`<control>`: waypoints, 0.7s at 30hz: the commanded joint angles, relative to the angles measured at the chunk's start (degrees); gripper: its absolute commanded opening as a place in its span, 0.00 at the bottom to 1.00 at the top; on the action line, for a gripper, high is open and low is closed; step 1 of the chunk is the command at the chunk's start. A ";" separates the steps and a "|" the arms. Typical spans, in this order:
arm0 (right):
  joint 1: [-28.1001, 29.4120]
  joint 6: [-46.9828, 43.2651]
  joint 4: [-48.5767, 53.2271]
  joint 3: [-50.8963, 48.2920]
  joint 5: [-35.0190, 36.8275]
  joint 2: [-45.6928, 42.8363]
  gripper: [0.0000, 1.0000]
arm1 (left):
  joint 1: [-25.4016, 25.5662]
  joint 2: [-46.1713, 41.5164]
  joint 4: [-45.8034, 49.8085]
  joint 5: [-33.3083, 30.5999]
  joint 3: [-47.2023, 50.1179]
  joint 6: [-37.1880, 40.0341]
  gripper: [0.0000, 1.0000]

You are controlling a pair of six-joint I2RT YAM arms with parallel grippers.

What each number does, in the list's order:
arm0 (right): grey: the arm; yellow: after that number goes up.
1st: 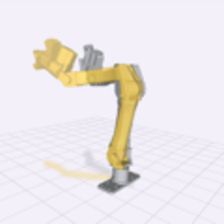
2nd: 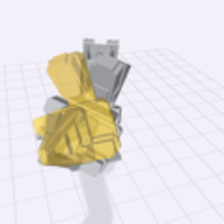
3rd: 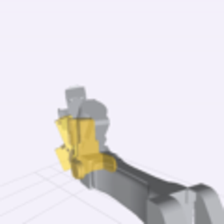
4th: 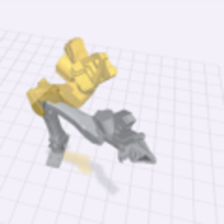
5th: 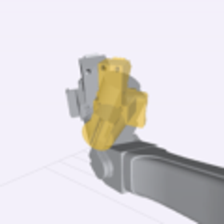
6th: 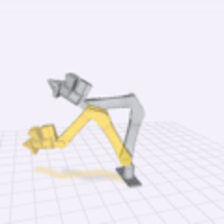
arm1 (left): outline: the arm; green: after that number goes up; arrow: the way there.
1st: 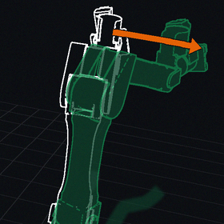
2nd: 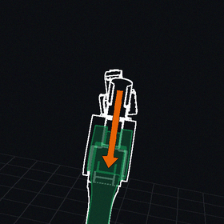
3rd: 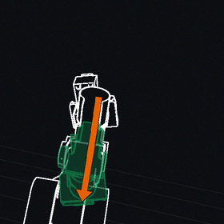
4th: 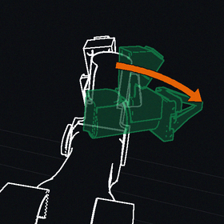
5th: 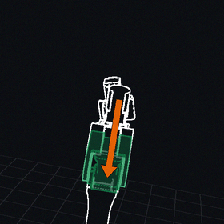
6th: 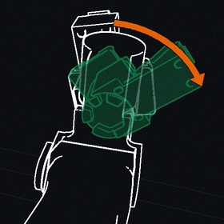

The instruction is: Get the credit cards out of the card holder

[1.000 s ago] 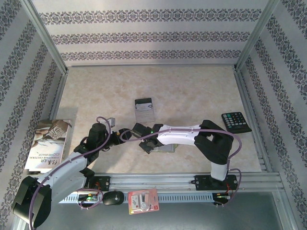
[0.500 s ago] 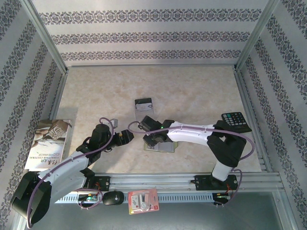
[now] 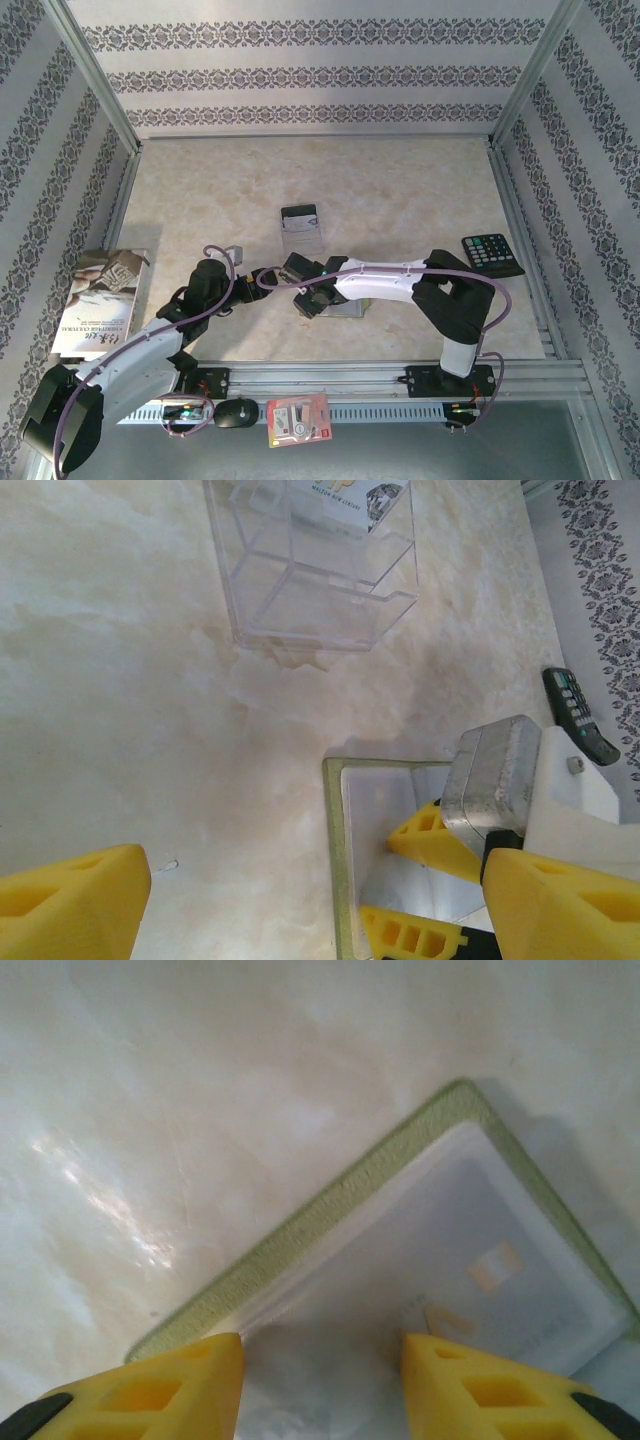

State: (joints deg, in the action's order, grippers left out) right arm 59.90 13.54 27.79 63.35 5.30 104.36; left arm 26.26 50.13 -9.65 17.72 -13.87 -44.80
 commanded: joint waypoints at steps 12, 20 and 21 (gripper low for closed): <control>-0.60 0.08 -3.65 -3.55 0.21 -1.50 0.06 | 0.74 1.83 -1.40 3.06 -1.16 1.55 0.80; -3.09 1.02 -16.18 -8.49 -10.38 -7.09 0.00 | 4.61 5.32 -4.51 1.49 -1.06 0.15 0.67; -3.28 1.29 -17.38 -8.94 -11.35 -7.43 0.00 | 5.53 6.29 -4.65 1.00 -1.15 -0.09 0.64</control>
State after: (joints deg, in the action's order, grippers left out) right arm 57.17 13.65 16.71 55.61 -0.69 99.02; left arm 29.78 55.00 -11.22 19.44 -13.89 -44.34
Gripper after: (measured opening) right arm 0.049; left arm 0.658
